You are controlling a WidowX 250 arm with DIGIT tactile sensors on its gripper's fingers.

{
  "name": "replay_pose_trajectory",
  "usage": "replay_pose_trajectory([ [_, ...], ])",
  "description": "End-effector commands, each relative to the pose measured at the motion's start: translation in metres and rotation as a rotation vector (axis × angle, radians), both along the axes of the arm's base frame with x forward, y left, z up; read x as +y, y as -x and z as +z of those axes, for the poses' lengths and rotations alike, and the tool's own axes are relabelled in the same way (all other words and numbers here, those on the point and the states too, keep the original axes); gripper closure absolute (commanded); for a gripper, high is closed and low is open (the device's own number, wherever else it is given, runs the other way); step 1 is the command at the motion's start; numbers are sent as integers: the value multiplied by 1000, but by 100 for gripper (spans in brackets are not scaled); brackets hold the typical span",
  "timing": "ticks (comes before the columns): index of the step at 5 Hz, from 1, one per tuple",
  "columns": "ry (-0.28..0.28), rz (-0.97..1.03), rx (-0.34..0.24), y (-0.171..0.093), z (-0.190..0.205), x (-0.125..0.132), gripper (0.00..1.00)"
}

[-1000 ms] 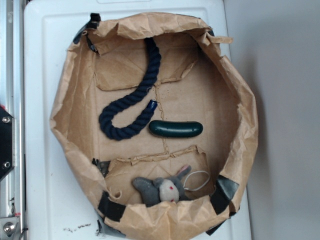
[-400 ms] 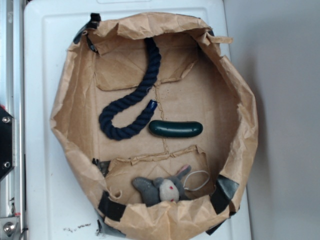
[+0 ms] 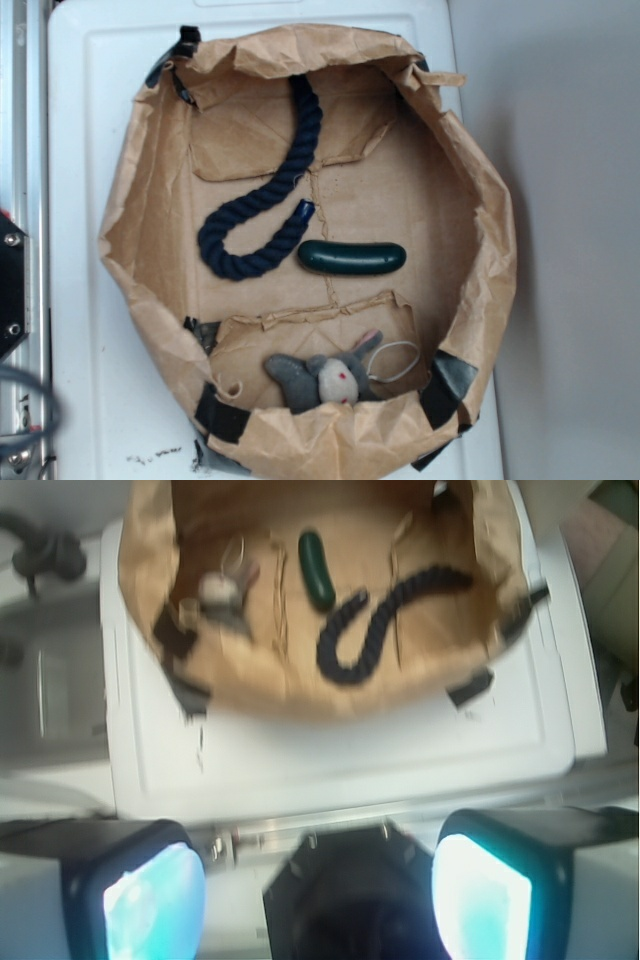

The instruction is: Grab the plastic pickle.

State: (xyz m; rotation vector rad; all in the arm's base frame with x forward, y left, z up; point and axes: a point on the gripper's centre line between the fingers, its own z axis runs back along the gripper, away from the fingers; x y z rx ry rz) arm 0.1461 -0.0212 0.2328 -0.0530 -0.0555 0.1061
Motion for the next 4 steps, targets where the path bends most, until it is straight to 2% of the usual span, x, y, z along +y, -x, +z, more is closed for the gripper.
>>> replay_pose_trajectory([
  [1,-51,78,-98,-71,-13,-20,0],
  [2,1,-45,-151,-91,-25,-22,0],
  [3,53,-232,-154,-111,-44,-2,0],
  [4,53,-232,-154,-111,-44,-2,0],
])
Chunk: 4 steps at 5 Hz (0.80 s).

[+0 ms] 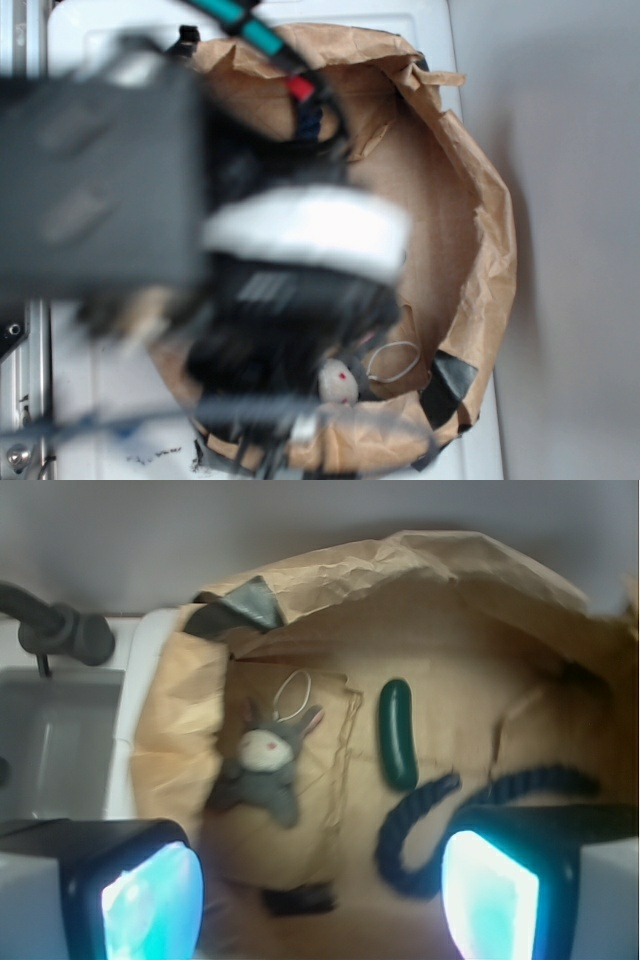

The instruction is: Grab the plastic pickle.

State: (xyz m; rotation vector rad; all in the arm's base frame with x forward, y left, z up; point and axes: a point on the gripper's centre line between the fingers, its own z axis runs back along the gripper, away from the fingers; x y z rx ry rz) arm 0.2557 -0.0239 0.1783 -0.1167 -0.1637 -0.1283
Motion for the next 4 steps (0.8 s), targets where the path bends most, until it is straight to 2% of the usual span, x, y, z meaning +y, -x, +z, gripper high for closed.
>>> replay_pose_trajectory([
  [1,6,1,-35,-1,11,1,0],
  [3,6,1,-35,-1,11,1,0],
  [4,44,-47,-35,-6,-8,8,0],
])
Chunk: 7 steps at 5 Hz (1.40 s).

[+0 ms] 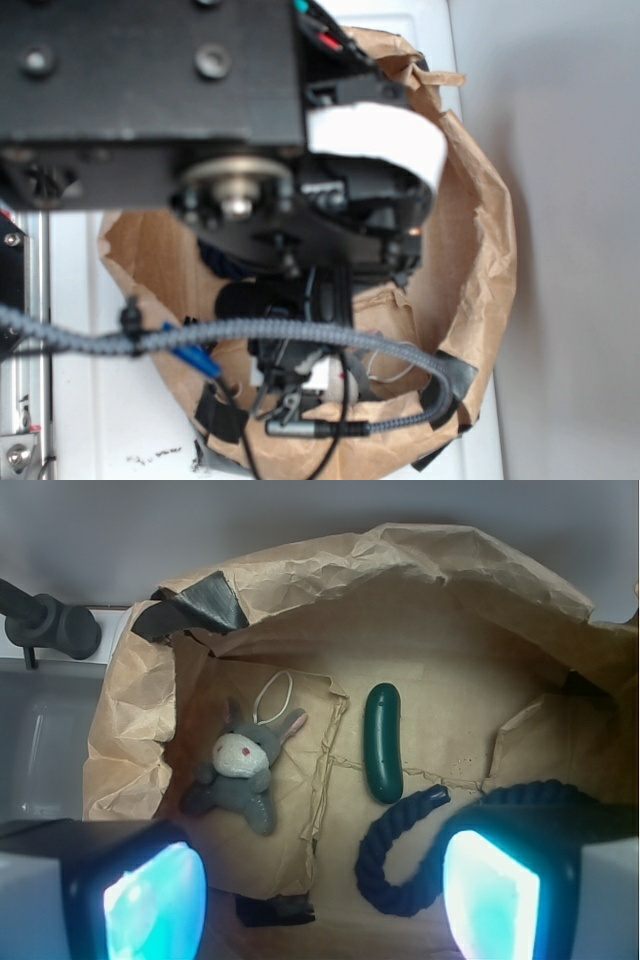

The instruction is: Grab the plastic pickle.

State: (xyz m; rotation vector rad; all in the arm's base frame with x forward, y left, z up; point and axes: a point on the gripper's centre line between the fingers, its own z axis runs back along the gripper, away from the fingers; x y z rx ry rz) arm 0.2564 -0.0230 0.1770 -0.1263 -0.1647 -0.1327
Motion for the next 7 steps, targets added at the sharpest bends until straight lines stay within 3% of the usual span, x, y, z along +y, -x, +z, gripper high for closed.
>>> replay_pose_trajectory([
  [1,69,-71,-16,-8,-16,19,0],
  [3,15,-44,11,-39,-55,27,0],
  [5,-22,-33,-30,-38,-92,18,0],
  [7,-20,-23,-36,-36,-115,11,0],
])
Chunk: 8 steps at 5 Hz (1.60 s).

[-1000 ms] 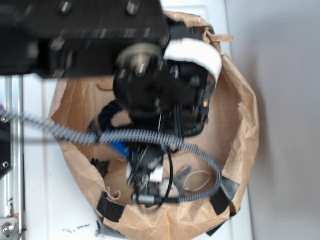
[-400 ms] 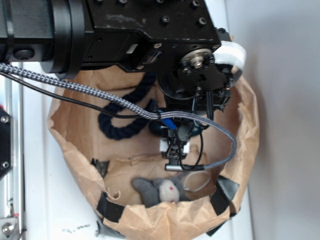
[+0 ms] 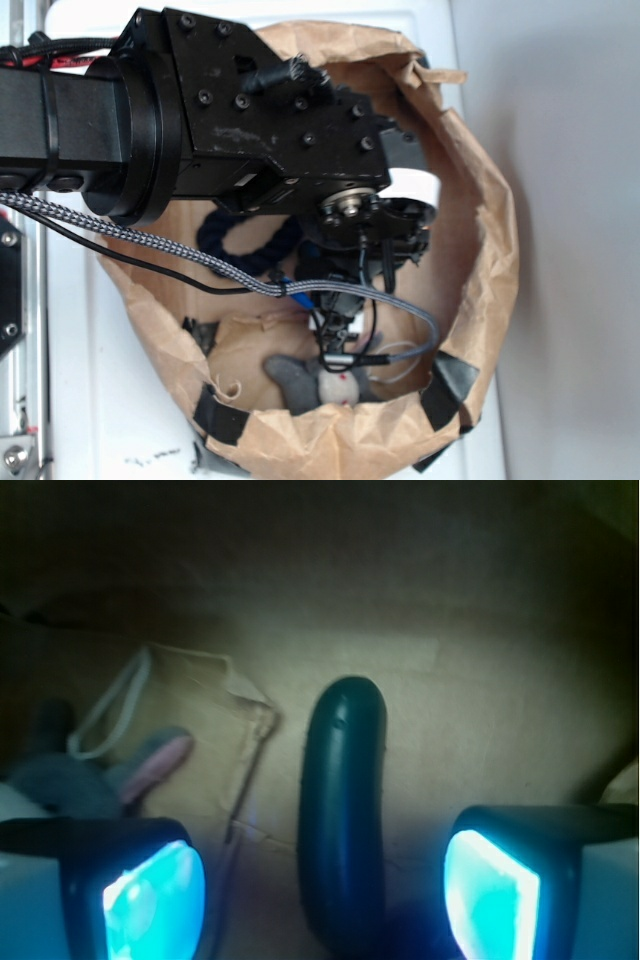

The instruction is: Grab the plastic pickle.

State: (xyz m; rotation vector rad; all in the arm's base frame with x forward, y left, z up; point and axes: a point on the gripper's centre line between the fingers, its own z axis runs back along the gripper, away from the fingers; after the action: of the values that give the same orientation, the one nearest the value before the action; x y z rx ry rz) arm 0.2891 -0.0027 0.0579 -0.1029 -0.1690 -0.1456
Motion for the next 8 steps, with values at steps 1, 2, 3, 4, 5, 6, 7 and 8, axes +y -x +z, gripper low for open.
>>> replay_pose_trajectory([
  [1,-12,19,-31,-1,-12,-15,0],
  [2,-33,0,-39,-4,-26,-18,0],
  [3,-31,7,-46,-3,-28,-19,100],
  [4,-35,2,-62,-5,-29,-19,100],
  [5,-32,4,-74,-7,-26,-19,100],
  [6,20,19,-65,-6,5,-17,100],
  [7,5,125,-87,10,55,-11,100],
  [8,-33,164,-75,19,105,-7,100],
])
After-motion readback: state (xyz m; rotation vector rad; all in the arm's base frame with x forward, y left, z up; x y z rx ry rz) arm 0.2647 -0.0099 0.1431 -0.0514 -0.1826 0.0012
